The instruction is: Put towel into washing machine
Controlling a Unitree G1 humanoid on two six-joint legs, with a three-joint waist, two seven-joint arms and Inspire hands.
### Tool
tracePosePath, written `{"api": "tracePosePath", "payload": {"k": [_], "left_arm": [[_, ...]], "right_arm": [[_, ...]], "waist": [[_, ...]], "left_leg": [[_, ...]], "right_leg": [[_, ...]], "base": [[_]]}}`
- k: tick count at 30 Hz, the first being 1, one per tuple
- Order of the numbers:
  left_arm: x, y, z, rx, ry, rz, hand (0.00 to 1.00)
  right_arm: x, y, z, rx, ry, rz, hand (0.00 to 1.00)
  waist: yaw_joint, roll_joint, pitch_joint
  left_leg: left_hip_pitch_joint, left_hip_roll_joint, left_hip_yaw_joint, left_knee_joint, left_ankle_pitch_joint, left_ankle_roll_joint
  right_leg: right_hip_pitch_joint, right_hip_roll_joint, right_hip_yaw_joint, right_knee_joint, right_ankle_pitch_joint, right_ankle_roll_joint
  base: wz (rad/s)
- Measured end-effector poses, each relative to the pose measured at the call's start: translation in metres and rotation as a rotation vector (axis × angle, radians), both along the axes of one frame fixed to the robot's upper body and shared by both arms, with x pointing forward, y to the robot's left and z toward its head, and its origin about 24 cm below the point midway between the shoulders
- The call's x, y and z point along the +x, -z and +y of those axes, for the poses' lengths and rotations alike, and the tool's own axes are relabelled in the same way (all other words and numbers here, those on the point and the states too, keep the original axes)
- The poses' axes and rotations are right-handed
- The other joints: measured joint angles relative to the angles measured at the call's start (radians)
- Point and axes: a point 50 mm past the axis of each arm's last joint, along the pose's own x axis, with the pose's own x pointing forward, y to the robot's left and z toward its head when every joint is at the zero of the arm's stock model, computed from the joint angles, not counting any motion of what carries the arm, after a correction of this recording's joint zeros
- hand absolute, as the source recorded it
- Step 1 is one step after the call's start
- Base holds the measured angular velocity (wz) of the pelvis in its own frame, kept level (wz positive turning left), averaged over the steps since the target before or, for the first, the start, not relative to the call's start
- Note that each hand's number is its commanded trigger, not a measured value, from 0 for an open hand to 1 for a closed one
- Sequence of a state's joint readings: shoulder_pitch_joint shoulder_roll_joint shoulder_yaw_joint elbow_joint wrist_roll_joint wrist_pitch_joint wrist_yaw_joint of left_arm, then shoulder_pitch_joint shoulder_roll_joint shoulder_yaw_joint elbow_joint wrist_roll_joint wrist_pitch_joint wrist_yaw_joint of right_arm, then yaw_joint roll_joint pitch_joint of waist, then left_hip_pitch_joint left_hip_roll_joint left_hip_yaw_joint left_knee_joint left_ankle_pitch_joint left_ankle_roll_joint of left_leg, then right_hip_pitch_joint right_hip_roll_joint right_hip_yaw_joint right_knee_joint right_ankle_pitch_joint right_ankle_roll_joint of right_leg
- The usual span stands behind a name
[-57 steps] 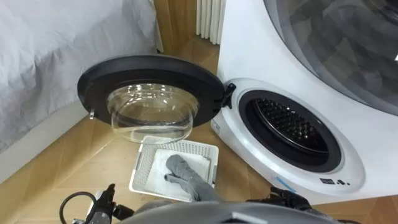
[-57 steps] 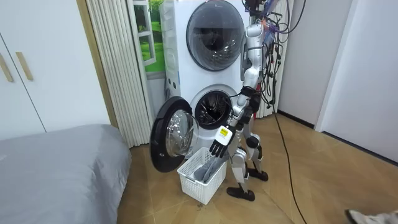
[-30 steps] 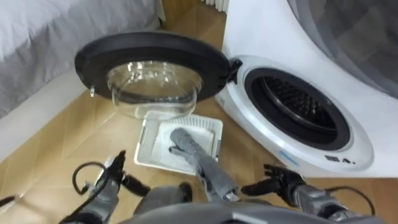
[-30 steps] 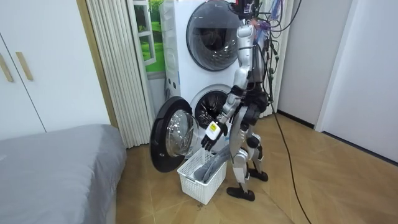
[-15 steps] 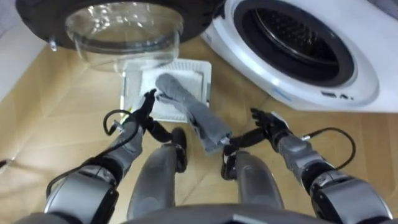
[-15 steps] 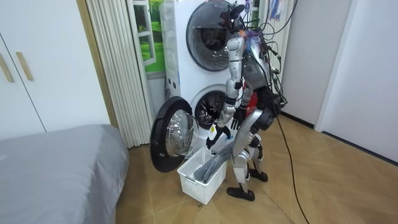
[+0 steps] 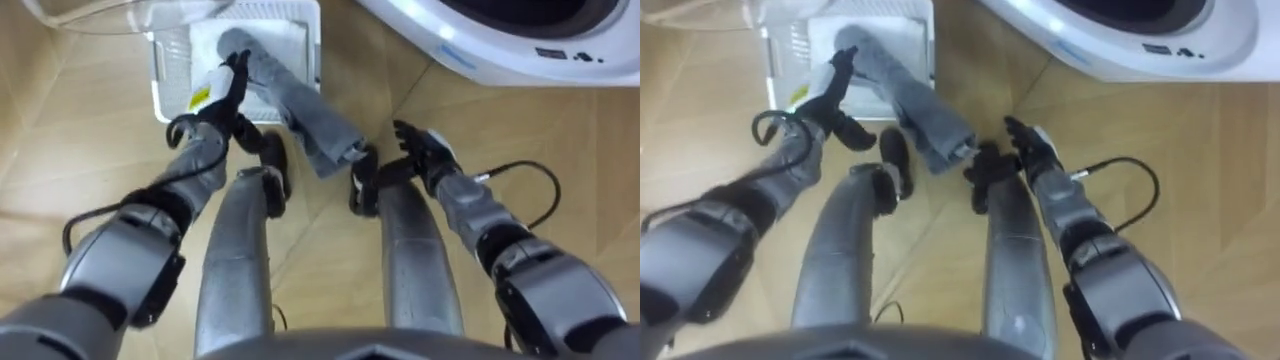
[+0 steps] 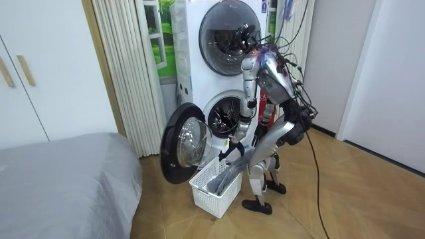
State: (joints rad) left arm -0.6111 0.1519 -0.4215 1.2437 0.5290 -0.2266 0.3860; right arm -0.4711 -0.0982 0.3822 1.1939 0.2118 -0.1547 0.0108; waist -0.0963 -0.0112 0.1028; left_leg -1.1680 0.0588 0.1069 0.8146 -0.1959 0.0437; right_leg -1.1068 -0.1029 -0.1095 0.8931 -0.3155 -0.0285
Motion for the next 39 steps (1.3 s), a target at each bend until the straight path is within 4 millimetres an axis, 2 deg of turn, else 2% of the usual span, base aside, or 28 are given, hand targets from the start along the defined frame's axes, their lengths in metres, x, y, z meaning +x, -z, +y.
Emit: {"api": "tracePosePath", "payload": {"k": [5,8,11,12,18,27,28,29,32,39], "left_arm": [[0.003,-0.004,-0.009,0.078,0.087,-0.035,0.0],[0.007,-0.009,-0.014,0.138,0.142,-0.07,0.0],[0.011,-0.015,-0.013,0.192,0.187,-0.093,0.0],[0.012,-0.016,-0.015,0.21,0.205,-0.097,0.0],[0.009,-0.013,-0.02,0.281,0.284,-0.094,0.0],[0.009,-0.012,-0.034,0.35,0.417,-0.03,0.0],[0.008,-0.011,-0.035,0.349,0.423,-0.022,0.03],[0.009,-0.012,-0.038,0.344,0.437,-0.013,0.6],[0.007,-0.01,-0.045,0.337,0.476,0.045,1.0],[0.002,-0.003,-0.049,0.342,0.529,0.176,1.0]], "right_arm": [[0.008,-0.008,0.008,0.031,-0.016,-0.042,0.0],[0.012,-0.013,0.014,0.03,-0.06,-0.072,0.0],[0.017,-0.018,0.022,0.052,-0.085,-0.088,0.0],[0.017,-0.018,0.024,0.056,-0.095,-0.092,0.0],[0.019,-0.021,0.03,0.062,-0.12,-0.102,0.0],[0.026,-0.028,0.033,0.074,-0.117,-0.135,0.0],[0.027,-0.028,0.034,0.074,-0.114,-0.137,0.0],[0.027,-0.029,0.034,0.075,-0.113,-0.142,0.0],[0.027,-0.029,0.035,0.08,-0.115,-0.144,0.0],[0.031,-0.032,0.049,0.092,-0.122,-0.142,0.0]], "waist": [[-0.035,-0.004,0.0023],[-0.042,-0.006,0.003],[-0.068,-0.006,0.0031],[-0.073,-0.01,0.0055],[-0.093,-0.015,0.0067],[-0.094,-0.016,0.0066],[-0.094,-0.018,0.0066],[-0.093,-0.02,0.0066],[-0.097,-0.023,0.0068],[-0.12,-0.055,0.0042]], "left_leg": [[-0.085,0.005,-0.004,0.074,-0.021,-0.006],[-0.137,0.019,-0.006,0.114,-0.039,-0.009],[-0.176,0.024,-0.022,0.143,-0.048,-0.012],[-0.181,0.024,-0.024,0.151,-0.051,-0.012],[-0.194,0.018,-0.025,0.161,-0.059,-0.009],[-0.224,0.017,-0.022,0.173,-0.06,-0.008],[-0.224,0.017,-0.022,0.172,-0.06,-0.009],[-0.226,0.018,-0.022,0.171,-0.059,-0.01],[-0.236,0.02,-0.022,0.174,-0.059,-0.01],[-0.233,0.019,-0.014,0.161,-0.059,-0.009]], "right_leg": [[-0.088,0.001,0.009,0.077,-0.025,-0.007],[-0.139,0.016,0.018,0.109,-0.032,-0.008],[-0.163,0.019,0.002,0.125,-0.036,-0.014],[-0.166,0.019,0.0,0.131,-0.041,-0.015],[-0.177,0.014,0.004,0.146,-0.054,-0.007],[-0.214,0.015,0.014,0.166,-0.057,-0.009],[-0.215,0.016,0.016,0.166,-0.058,-0.009],[-0.22,0.017,0.02,0.167,-0.058,-0.009],[-0.228,0.018,0.019,0.166,-0.057,-0.009],[-0.229,0.015,0.02,0.159,-0.057,-0.009]], "base": [[-0.01],[-0.15],[-0.03],[0.0],[0.04],[0.0],[0.0],[-0.03],[-0.01],[0.0]]}}
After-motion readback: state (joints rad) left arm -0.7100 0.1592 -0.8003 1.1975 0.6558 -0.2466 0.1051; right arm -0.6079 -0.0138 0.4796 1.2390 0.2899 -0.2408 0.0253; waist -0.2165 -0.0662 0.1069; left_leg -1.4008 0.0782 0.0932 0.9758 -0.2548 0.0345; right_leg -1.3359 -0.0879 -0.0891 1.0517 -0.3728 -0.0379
